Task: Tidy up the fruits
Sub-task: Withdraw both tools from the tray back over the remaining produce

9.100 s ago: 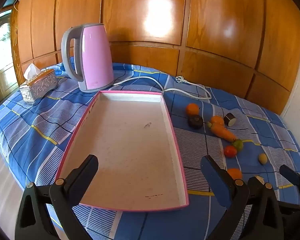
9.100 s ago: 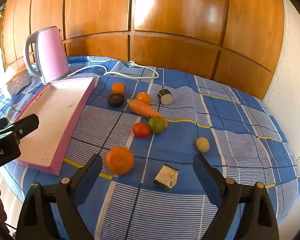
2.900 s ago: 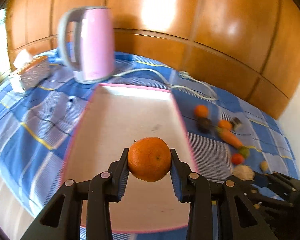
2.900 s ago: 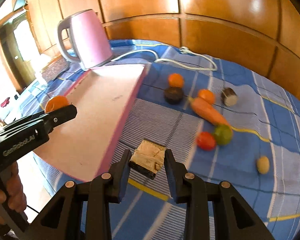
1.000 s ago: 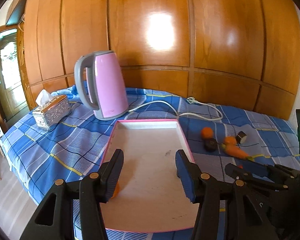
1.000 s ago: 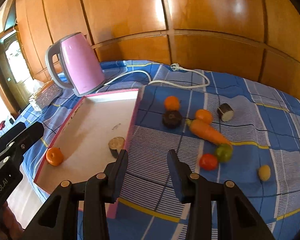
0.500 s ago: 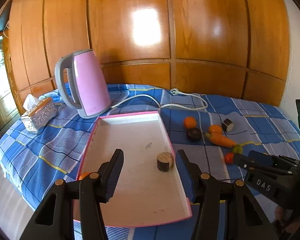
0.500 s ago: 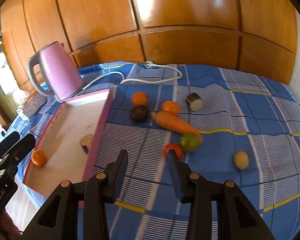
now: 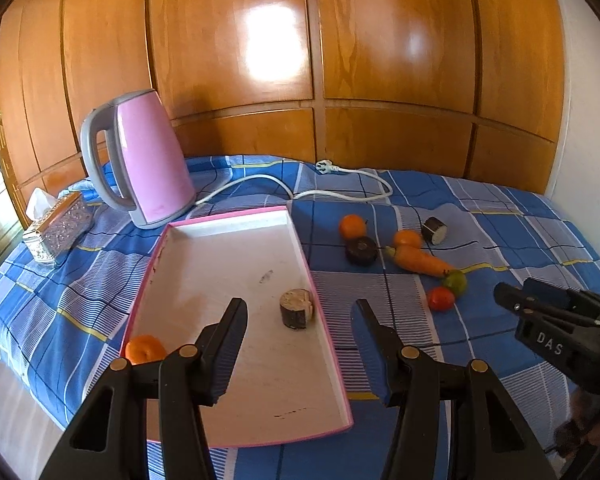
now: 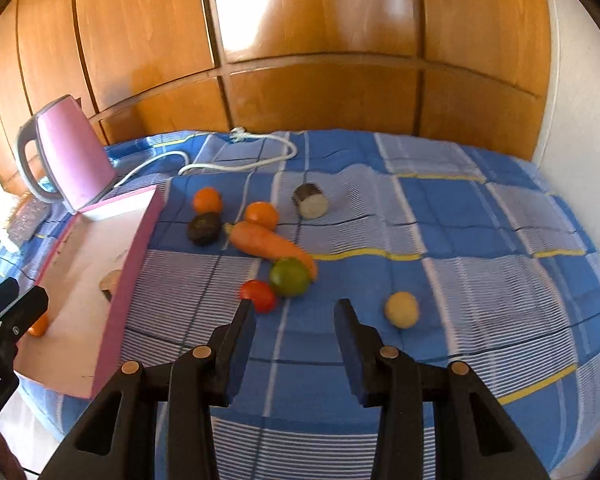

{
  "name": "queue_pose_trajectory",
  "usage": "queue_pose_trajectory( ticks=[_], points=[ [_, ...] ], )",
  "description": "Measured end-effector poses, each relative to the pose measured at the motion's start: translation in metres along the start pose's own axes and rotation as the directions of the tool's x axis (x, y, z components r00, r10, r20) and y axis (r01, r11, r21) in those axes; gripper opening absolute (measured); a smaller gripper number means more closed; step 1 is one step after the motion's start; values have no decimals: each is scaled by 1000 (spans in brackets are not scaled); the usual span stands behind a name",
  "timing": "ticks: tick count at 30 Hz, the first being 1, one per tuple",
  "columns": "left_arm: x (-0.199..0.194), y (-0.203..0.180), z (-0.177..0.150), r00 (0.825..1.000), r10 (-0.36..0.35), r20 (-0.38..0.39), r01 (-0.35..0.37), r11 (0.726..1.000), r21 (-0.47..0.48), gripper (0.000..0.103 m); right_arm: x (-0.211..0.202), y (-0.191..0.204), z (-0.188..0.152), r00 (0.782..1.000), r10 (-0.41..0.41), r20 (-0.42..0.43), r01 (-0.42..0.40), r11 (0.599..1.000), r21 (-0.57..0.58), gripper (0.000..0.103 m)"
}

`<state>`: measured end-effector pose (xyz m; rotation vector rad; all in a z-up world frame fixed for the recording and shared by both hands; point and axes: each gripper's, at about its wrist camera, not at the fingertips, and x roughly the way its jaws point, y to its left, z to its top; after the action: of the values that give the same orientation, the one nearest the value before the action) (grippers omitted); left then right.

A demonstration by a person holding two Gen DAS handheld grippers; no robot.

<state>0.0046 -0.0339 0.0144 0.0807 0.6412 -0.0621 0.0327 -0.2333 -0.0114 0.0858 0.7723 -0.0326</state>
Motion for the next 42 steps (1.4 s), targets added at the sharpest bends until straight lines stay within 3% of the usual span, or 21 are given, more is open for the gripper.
queue_pose_trajectory(
  ticks=[19, 42],
  points=[
    [10, -23, 1, 999, -17, -34, 19, 999, 47, 55, -19, -1, 3, 996, -41, 82, 46, 998, -50, 41],
    [26, -42, 1, 997, -32, -76, 38, 996, 79, 55, -8, -10, -1, 997, -52, 63, 56, 997, -57, 41]
  ],
)
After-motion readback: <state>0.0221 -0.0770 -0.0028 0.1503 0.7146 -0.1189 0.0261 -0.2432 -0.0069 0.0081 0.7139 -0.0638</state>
